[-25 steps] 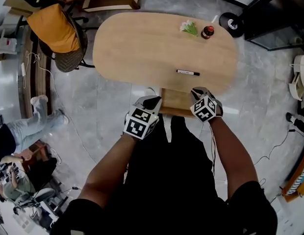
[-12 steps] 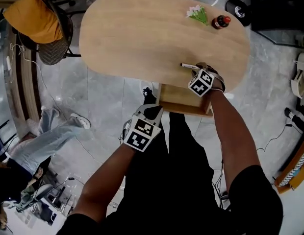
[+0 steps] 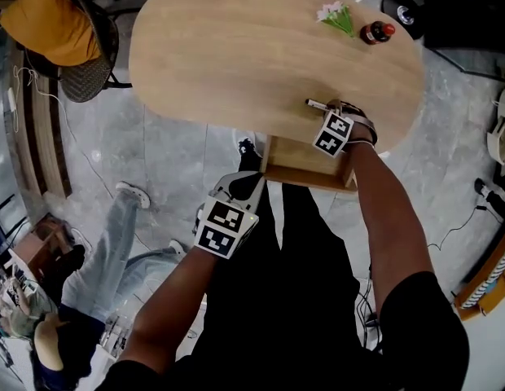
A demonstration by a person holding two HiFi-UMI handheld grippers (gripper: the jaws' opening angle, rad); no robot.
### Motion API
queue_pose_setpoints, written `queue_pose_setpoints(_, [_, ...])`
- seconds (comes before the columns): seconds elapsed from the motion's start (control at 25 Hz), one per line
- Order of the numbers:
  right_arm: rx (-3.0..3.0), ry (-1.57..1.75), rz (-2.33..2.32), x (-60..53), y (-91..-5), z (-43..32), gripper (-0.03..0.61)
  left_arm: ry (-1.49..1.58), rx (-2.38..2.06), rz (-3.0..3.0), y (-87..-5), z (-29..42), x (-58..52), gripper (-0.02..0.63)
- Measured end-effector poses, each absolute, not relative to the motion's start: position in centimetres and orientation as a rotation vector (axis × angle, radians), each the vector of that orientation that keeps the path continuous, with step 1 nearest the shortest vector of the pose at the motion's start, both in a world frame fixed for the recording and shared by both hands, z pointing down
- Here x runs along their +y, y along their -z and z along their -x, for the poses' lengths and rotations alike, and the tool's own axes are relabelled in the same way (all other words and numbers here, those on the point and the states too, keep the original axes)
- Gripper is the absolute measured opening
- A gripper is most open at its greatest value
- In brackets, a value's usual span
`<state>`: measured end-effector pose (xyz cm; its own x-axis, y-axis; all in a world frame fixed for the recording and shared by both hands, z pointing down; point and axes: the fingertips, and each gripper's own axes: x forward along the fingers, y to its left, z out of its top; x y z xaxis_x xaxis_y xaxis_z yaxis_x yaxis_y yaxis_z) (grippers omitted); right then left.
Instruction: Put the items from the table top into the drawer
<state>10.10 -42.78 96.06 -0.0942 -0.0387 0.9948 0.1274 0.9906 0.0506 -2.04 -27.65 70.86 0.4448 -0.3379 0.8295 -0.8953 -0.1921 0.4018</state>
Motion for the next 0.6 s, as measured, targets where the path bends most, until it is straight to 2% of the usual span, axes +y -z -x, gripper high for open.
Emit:
queue_pose_setpoints(0.28, [-1.696,0.064,0.008,-43.2,-95.9,-10.6,0.061,-0.746,-1.100,-1.736,-70.7,1.4,-27.7,0.002])
queue_pose_setpoints(0.6, [-1.838,-0.356,-0.255,-42.7,-92.1,-12.4,0.060,-0.715,-1.202,-1.700,-69.5,0.7,-27.6,0.002])
